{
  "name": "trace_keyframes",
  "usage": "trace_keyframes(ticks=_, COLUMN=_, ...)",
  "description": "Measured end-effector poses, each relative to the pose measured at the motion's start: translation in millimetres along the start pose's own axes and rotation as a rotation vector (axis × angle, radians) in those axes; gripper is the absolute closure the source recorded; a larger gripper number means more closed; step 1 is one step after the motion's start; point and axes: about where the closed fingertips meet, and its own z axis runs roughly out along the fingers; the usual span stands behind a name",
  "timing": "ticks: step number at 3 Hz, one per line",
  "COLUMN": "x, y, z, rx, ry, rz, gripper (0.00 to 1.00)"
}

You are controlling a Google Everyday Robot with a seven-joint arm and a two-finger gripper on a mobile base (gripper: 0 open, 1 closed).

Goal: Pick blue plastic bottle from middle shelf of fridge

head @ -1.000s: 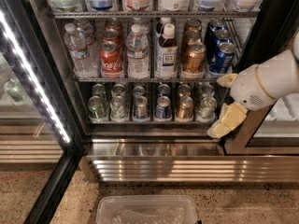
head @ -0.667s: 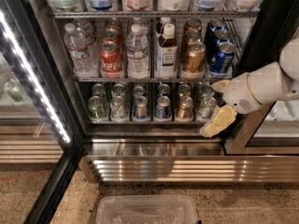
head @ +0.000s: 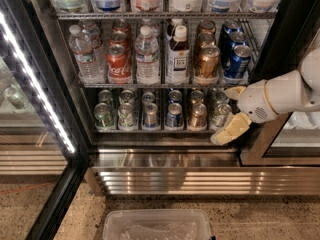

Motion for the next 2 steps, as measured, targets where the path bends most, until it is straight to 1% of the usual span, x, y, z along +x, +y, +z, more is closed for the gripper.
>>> trace_keyframes(ticks=1, x=-41.4, y=-5.8, z=17.6, rx=-0.036, ry=-0.095, rz=-0.066, gripper=0.0)
trace_keyframes(ticks=2, x=-96.0, y=-9.5, z=33.2, rx=-0.063, ry=-0.176, rz=-0.176, gripper=0.0)
